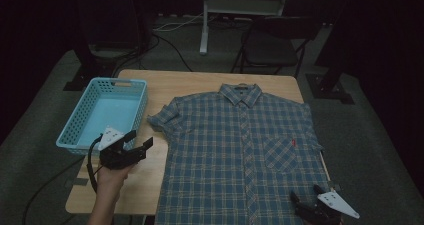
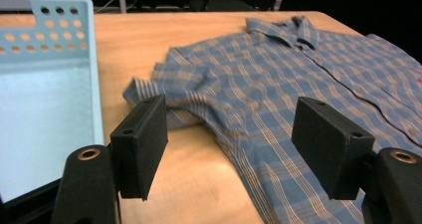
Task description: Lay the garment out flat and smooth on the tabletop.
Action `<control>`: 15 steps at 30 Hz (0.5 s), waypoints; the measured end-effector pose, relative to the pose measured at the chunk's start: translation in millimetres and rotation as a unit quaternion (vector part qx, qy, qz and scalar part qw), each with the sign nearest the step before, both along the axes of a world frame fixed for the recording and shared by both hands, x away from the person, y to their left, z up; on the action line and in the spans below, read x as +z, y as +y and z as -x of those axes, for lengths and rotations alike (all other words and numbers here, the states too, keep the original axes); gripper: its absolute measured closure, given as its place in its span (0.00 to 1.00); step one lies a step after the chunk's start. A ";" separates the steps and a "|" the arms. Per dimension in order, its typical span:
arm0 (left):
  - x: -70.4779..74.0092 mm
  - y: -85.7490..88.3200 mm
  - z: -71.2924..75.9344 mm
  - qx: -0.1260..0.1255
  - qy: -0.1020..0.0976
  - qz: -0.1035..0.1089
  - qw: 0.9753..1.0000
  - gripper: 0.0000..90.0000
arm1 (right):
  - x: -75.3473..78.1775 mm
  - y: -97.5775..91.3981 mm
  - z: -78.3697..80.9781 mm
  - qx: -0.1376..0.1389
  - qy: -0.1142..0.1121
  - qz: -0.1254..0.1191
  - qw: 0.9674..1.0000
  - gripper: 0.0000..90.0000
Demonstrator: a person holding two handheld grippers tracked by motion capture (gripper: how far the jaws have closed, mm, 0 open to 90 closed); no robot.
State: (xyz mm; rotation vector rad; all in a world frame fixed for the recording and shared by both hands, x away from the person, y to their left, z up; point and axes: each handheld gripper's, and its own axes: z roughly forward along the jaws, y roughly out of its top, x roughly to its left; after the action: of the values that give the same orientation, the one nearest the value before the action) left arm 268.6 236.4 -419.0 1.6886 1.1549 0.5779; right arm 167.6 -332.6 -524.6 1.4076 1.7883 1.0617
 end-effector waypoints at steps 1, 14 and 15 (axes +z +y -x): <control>-2.4 0.6 3.8 0.001 0.000 0.001 1.000 0.35 | 0.0 0.0 0.0 0.000 0.000 0.000 1.000 0.14; -40.6 4.2 27.5 -0.048 0.013 0.042 0.998 0.28 | -0.7 0.2 0.5 -0.002 -0.003 0.000 1.000 0.14; -43.5 3.8 28.8 -0.050 0.016 0.045 0.998 0.28 | -0.7 0.2 0.6 -0.002 -0.003 0.000 1.000 0.14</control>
State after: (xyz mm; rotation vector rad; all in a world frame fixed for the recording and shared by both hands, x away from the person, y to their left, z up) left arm 239.8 240.3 -462.5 1.6736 1.0956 0.4317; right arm 167.0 -332.4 -525.4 1.4057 1.7800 1.0627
